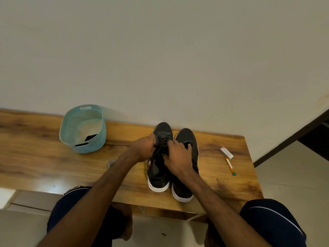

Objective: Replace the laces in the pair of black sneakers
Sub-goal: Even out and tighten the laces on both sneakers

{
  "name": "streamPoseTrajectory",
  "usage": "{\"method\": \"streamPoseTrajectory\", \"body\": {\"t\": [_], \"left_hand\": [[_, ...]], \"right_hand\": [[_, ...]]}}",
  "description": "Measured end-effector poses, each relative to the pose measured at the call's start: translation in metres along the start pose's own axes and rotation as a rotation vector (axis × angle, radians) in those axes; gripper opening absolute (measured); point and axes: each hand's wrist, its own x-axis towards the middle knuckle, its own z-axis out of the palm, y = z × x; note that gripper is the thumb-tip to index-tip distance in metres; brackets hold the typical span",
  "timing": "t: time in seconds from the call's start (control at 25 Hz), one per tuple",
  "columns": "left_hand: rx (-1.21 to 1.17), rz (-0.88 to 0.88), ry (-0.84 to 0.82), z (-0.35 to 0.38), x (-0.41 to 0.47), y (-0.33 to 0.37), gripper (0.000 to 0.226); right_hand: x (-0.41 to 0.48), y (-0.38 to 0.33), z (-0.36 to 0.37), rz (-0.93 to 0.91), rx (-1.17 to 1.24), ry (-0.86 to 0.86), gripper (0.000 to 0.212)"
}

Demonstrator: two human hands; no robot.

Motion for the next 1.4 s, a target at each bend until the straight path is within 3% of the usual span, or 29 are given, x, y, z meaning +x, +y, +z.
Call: {"method": "streamPoseTrajectory", "body": {"t": [0.12, 0.24, 0.32, 0.4, 0.48, 0.56, 0.68, 0.8, 0.88, 0.96, 1.04, 1.16, 1.24, 1.4], "left_hand": [[0.186, 0.037, -0.062, -0.01, 0.008, 0.009, 0.013], [0.333, 0.058, -0.01, -0.015, 0.021, 0.012, 0.023], [0.414, 0.058, 0.073, -0.02, 0.028, 0.01, 0.03], [0.437, 0.065, 0.136, -0.022, 0.032, 0.009, 0.034], [0.408, 0.081, 0.152, -0.02, 0.036, 0.009, 0.035], [0.378, 0.107, 0.201, -0.017, 0.041, 0.011, 0.034], [0.327, 0.029, 0.345, -0.011, 0.044, 0.014, 0.036], [0.045, -0.23, 0.3, -0.008, 0.041, 0.009, 0.033], [-0.112, -0.27, 0.272, -0.009, 0.039, 0.011, 0.023], [-0.129, -0.194, 0.351, -0.011, 0.039, 0.019, 0.015], [-0.212, -0.031, 0.372, -0.009, 0.038, 0.036, 0.01], [-0.297, 0.282, 0.135, 0.011, 0.032, 0.063, 0.022], [-0.241, 0.329, -0.062, 0.026, 0.03, 0.072, 0.034], [-0.168, 0.276, -0.113, 0.029, 0.033, 0.064, 0.029]], "right_hand": [[0.009, 0.004, -0.012, 0.043, 0.159, -0.006, 0.015], [0.018, 0.005, -0.018, 0.032, 0.029, -0.006, 0.019], [0.027, 0.006, -0.025, -0.012, 0.015, -0.102, 0.023], [0.041, 0.01, -0.037, -0.019, 0.193, -0.215, 0.028], [0.055, 0.012, -0.043, -0.058, 0.218, -0.266, 0.026], [0.064, 0.013, -0.042, -0.201, -0.03, -0.193, 0.021], [0.065, 0.02, -0.029, -0.438, -0.305, 0.09, 0.045], [0.066, 0.03, -0.029, -0.29, -0.206, 0.141, 0.068], [0.065, 0.048, -0.044, -0.147, -0.018, 0.061, 0.051], [0.051, 0.071, -0.065, -0.004, 0.165, -0.044, 0.034], [0.022, 0.085, -0.077, 0.11, 0.231, -0.211, 0.038], [-0.013, 0.084, -0.062, 0.109, 0.177, -0.391, 0.035], [-0.021, 0.083, -0.047, 0.12, 0.227, -0.356, 0.036], [-0.02, 0.093, -0.046, 0.162, 0.212, -0.357, 0.017]]}}
